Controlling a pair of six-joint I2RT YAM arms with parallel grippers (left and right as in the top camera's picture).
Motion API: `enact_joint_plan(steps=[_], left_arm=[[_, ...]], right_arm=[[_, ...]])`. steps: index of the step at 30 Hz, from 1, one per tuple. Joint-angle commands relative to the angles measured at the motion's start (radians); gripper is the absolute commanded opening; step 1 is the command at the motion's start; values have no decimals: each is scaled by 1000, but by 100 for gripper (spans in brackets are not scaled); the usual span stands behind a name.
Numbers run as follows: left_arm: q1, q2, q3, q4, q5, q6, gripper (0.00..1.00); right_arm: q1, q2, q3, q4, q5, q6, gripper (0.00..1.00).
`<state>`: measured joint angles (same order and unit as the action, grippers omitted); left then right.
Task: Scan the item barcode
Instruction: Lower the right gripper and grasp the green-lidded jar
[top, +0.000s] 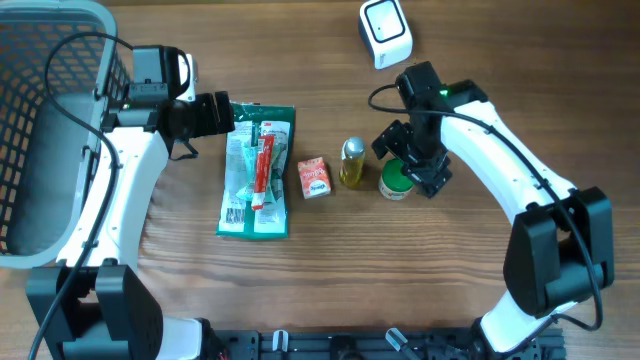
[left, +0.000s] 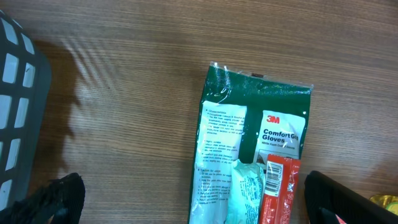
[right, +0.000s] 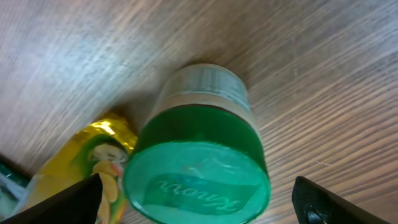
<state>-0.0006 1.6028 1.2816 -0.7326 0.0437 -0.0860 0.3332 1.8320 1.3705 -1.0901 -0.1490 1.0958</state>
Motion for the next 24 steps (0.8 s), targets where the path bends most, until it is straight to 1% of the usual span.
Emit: enact_joint_plan(steps=[1,5,8,13,18,24], left_arm=[[3,-4,7,3,8,19,100],[3,-4,7,3,8,19,100],[3,-4,7,3,8,19,100],[3,-4,7,3,8,19,100],[3,-4,7,3,8,19,100],[3,-4,7,3,8,19,100]], right_arm=[[4,20,-33,26,27,33,95],[4,20,-37,35,45,31,88],[4,20,-37,30,72,29,78],[4,20,-37,26,81,-7,77],[4,20,-37,28,82,-151,76],[-3,20,-37,31,100,-391,64]])
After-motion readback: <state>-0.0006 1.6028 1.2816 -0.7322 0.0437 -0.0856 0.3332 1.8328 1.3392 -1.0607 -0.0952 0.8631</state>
